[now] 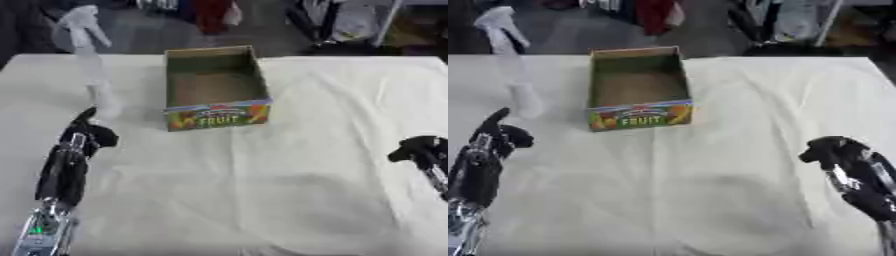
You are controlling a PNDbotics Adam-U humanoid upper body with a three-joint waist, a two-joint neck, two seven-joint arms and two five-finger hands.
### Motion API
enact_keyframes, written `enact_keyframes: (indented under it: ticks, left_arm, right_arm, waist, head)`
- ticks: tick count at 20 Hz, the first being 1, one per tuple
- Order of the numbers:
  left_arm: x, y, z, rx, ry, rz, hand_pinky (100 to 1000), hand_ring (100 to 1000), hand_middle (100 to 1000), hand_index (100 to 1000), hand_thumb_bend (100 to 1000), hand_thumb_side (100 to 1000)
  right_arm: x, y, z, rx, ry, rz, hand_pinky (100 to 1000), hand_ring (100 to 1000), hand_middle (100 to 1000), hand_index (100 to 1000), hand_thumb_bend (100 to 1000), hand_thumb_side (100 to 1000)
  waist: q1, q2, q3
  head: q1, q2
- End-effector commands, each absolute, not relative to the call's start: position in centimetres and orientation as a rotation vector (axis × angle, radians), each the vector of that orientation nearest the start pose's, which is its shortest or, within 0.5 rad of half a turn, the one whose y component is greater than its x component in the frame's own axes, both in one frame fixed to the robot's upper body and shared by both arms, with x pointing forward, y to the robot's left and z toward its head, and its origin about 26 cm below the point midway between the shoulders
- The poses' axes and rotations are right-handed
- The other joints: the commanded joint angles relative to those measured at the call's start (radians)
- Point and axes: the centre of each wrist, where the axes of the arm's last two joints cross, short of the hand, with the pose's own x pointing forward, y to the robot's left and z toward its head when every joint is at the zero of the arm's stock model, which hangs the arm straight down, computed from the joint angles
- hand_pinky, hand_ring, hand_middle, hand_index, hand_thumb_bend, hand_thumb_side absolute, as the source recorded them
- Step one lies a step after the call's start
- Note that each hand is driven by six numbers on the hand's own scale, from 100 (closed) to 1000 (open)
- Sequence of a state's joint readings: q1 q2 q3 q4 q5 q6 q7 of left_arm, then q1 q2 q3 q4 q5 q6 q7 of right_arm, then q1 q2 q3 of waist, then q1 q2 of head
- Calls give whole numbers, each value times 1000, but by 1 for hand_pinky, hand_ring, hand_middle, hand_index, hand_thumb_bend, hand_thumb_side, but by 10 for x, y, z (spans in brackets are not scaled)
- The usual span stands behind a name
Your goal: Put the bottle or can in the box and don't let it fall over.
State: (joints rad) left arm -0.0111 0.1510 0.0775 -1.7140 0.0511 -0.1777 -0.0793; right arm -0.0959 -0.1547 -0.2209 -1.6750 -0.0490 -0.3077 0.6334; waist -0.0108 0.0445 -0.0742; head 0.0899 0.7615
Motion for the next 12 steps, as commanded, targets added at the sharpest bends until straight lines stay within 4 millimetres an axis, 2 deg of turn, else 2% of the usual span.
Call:
enact_keyframes:
  ticks: [1,2,5,8,12]
  left_arm:
    - [281,306,53,146,-1926,-164,677,640,563,942,117,866]
    - [282,311,58,169,-1932,-179,687,667,583,940,148,865]
    - [289,332,74,242,-1943,-226,705,702,613,947,157,849]
    - [298,356,87,316,-1935,-285,752,767,686,986,209,895]
    - [309,387,98,405,-1882,-363,780,801,717,1000,187,908]
  right_arm:
    - [295,-331,63,114,-1989,651,670,635,560,704,100,501]
    - [295,-332,63,113,-1987,652,670,635,560,704,100,501]
    - [295,-332,63,111,-1987,653,670,635,560,704,100,500]
    - [295,-332,63,110,-1986,653,670,635,560,704,100,501]
    - [296,-331,63,114,-1985,655,669,635,560,704,100,503]
  waist:
    - [2,-7,-1]
    - [3,-8,-2]
    - [5,-9,-7]
    - [6,-10,-13]
    - [8,-9,-21]
  head:
    - [-4,-14]
    - [-7,-12]
    - [-10,-13]
    - [-10,-16]
    - [-12,-23]
